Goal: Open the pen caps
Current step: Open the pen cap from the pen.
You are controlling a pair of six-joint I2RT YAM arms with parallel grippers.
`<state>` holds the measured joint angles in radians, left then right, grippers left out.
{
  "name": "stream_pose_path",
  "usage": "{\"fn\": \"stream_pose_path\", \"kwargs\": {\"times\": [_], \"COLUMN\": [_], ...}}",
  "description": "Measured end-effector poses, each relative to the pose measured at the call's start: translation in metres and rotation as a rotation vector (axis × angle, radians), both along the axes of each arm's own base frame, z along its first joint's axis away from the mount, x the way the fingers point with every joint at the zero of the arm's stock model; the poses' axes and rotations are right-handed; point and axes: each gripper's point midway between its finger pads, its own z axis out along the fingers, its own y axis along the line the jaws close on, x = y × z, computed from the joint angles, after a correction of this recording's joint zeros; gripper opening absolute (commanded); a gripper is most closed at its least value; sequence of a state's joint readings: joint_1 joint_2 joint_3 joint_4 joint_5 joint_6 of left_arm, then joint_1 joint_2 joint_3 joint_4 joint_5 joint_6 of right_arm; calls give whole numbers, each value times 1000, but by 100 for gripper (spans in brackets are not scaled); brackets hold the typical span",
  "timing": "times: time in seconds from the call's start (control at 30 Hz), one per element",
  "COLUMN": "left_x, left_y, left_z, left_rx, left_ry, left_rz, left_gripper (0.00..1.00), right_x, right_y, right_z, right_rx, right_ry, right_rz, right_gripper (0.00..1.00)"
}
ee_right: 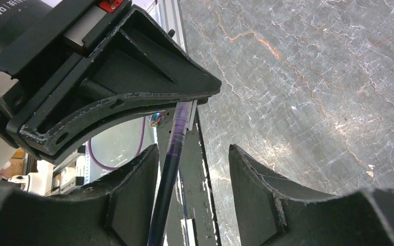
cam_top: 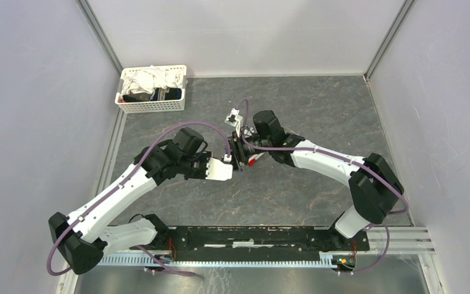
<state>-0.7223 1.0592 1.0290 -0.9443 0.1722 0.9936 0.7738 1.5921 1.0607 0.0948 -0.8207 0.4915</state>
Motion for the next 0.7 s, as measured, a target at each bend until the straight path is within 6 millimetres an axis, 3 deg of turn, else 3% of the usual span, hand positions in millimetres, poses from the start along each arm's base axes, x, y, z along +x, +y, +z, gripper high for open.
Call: {"fn": "stream_pose_path", "kwargs": {"times": [0.1,0.3,0.33,0.4,0.43,0.7], "left_x": [1,3,3,5,6,7], "left_y": [1,2,3,4,5,8], "left_z": [0,1,1,1,1,0], "left_rx": [7,15,19,28,33,58], "left_ry": [-7,-18,-22,-32,-37,-62], "left_rz": [2,-2,-3,-3,-3,-19], "left_gripper": [2,2,2,2,2,2], "right_x": [-3,-9,-10,-14,-15,-13], "right_y": [1,2,3,4,5,1], "right_z": [0,0,-1,0,-1,-11], "right_rx": [2,1,1,2,4,-30], "right_ry": [0,-1,-3,-8,-16,-44], "right_rz": [11,31,38,51,60,61], "right_gripper": [56,42,36,7,0,0]}}
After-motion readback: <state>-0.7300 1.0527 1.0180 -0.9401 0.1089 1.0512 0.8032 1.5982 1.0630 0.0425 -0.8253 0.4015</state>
